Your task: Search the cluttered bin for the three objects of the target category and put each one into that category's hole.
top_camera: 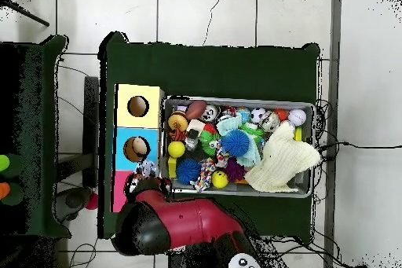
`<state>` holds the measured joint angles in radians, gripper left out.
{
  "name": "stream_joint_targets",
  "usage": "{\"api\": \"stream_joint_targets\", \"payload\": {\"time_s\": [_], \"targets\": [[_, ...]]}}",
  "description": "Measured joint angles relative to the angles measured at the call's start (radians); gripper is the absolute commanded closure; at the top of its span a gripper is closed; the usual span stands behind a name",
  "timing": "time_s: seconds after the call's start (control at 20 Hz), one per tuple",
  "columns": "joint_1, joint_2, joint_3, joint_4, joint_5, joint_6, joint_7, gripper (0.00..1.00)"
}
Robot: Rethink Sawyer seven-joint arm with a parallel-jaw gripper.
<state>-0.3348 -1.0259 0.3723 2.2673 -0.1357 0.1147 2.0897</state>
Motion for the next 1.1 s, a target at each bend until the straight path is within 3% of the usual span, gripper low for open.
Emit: {"api": "stream_joint_targets", "payload": {"time_s": [0.55, 1.1], "targets": [[-0.006, 0.013, -0.010, 0.035, 0.004, -0.032, 0.000, 1.00], [-0.039, -0.041, 0.009, 0.067, 0.126, -0.032, 0.000, 1.00]]}}
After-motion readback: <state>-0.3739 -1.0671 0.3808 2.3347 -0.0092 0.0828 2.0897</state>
